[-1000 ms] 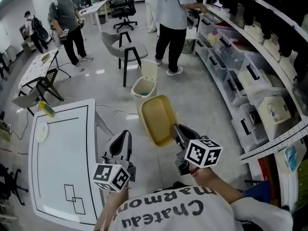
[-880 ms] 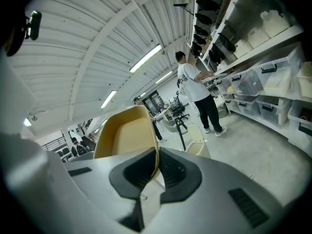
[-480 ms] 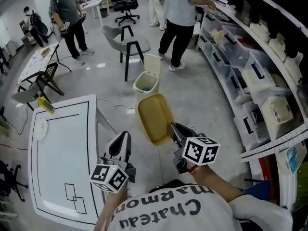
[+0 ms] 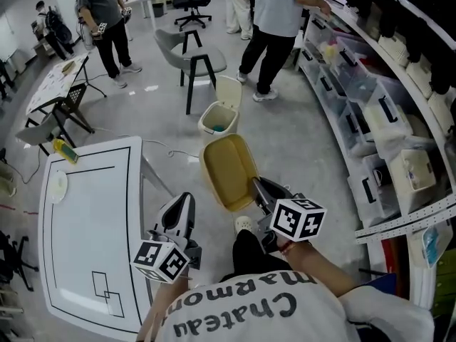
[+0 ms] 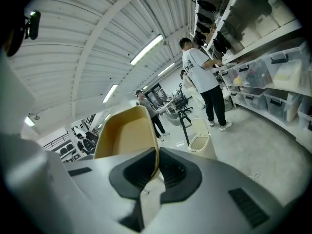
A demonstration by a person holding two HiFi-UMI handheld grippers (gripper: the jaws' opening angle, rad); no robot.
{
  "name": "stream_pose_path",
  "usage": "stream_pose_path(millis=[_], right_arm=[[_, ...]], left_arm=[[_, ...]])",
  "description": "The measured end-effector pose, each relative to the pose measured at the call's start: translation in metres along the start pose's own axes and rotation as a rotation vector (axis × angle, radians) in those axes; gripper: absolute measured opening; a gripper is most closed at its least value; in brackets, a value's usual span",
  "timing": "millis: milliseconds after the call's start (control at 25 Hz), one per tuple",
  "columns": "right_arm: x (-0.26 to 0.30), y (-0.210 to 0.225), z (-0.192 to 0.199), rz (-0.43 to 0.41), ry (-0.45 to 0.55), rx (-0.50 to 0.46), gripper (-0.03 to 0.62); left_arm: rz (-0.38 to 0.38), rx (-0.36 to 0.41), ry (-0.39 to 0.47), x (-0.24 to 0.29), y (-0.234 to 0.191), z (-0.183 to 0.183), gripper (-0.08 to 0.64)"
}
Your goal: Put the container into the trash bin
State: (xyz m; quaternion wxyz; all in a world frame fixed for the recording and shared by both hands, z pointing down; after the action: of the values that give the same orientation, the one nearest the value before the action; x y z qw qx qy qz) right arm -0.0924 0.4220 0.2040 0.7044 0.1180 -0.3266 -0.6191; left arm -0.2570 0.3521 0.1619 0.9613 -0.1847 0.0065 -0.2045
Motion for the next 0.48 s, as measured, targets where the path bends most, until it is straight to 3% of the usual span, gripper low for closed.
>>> stream_pose_path(millis=[240, 480], right_arm=[[0.038, 0.020, -0.030, -0.034, -0.001, -0.013, 0.040], [0.080, 0.042, -0.096, -0.073, 0.022, -0.035, 0.040]], left_arm=[[-0.019, 0.024, 0.024, 0.045, -0.015, -0.016, 0.021], [-0.036, 0.045, 0.063, 0.108, -0.024, -0.050, 0.021]])
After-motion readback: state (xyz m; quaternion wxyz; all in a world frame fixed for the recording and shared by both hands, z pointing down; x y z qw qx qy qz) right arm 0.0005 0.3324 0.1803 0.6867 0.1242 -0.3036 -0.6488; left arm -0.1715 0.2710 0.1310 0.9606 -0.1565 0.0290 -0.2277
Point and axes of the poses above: the fingertips, and each gripper's own axes: x forward along the fingers, y to its right, z out of its underside, the point moved 1 cm from there along -x, backward along the fingers, and after that the axes turned 1 degree about x, right-handed, at the moved point
